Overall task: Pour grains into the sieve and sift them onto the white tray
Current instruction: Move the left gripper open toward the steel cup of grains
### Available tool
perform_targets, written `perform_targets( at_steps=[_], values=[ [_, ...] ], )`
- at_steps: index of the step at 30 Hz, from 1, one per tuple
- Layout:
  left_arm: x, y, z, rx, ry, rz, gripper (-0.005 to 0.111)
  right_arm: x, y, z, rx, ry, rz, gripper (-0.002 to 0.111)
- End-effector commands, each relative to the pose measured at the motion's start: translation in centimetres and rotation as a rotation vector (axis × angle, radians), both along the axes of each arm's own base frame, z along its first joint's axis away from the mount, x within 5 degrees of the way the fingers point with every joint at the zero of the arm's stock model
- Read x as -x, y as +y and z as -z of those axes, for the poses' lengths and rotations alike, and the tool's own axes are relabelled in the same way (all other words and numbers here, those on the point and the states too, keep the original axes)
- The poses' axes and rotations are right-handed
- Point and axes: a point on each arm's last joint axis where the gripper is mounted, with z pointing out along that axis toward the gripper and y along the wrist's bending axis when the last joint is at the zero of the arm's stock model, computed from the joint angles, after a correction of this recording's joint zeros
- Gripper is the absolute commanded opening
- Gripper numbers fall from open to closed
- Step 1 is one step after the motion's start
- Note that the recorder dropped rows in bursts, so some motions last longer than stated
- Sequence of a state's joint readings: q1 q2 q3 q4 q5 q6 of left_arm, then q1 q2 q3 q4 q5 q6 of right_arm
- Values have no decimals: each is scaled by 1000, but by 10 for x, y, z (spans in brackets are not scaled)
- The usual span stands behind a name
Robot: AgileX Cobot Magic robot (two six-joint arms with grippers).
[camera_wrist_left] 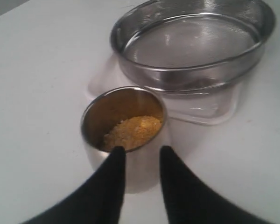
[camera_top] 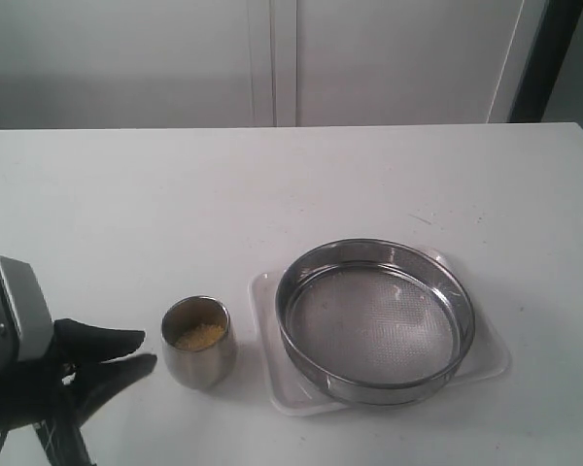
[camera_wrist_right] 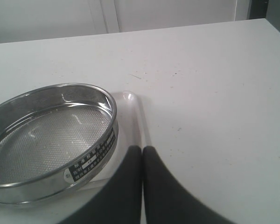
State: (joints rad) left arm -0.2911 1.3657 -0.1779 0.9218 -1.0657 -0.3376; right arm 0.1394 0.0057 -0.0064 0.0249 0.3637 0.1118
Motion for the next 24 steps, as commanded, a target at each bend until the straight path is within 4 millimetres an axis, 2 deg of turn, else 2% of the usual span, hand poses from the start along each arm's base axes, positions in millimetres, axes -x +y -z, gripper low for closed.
perform_targets(
  at_steps=[1, 4, 6, 24],
  values=[
    [8, -3, 1, -52, -65, 115, 72, 0, 0, 1, 1, -13, 0, 0],
    [5, -2, 1, -17, -28, 54, 106, 0, 0, 1, 1, -13, 0, 0],
    [3, -1, 0, 12, -4, 15, 105, 0, 0, 1, 1, -13, 0, 0],
    [3, -1, -1, 20, -5, 14, 105, 0, 0, 1, 1, -13, 0, 0]
  ],
)
